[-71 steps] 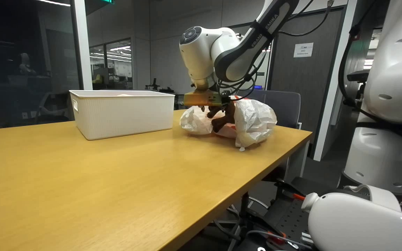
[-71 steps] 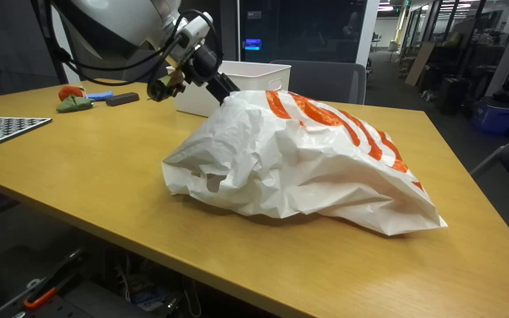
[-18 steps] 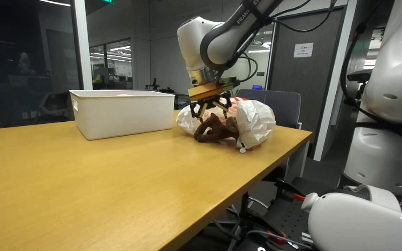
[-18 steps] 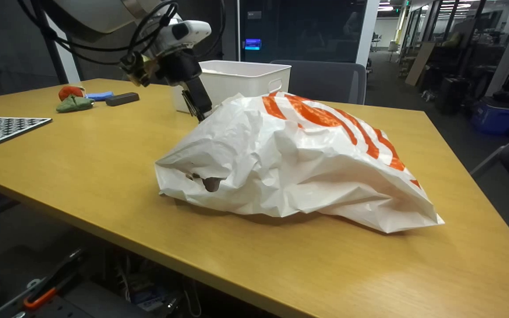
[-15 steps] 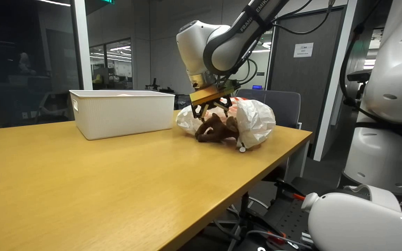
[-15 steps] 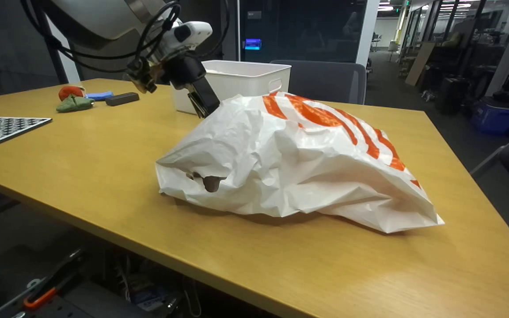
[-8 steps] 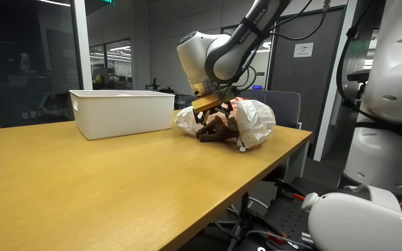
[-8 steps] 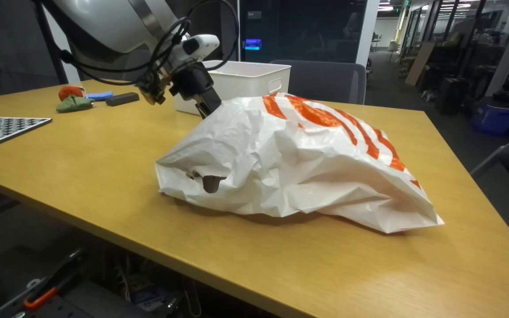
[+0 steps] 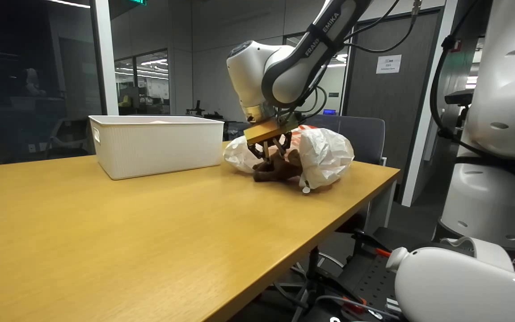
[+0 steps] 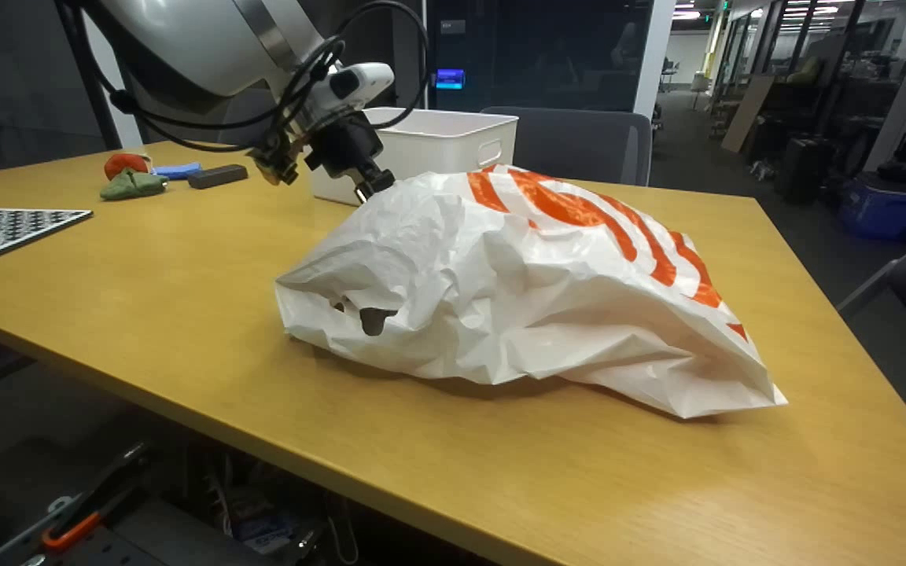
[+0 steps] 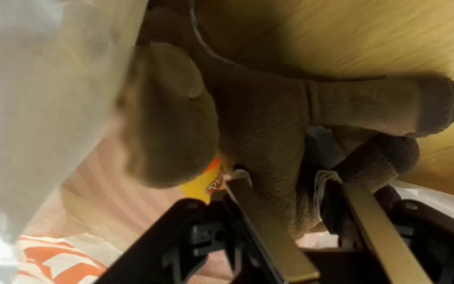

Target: Put the two shirts in the white basket and then put the yellow container and toy moose in the plastic bag

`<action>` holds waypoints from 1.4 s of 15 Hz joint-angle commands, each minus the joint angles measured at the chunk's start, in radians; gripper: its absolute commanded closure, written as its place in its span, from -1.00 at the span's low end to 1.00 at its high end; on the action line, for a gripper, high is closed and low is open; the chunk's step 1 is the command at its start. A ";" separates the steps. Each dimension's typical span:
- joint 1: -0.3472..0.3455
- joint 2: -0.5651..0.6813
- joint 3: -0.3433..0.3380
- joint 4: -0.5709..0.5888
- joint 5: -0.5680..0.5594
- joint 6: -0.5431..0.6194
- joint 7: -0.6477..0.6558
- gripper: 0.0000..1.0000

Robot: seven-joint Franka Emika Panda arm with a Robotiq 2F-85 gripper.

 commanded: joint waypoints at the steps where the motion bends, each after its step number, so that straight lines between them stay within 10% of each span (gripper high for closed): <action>1: 0.004 0.003 -0.007 0.013 -0.008 0.015 0.004 0.78; 21: 0.036 0.004 0.032 0.084 -0.291 -0.421 0.253 0.91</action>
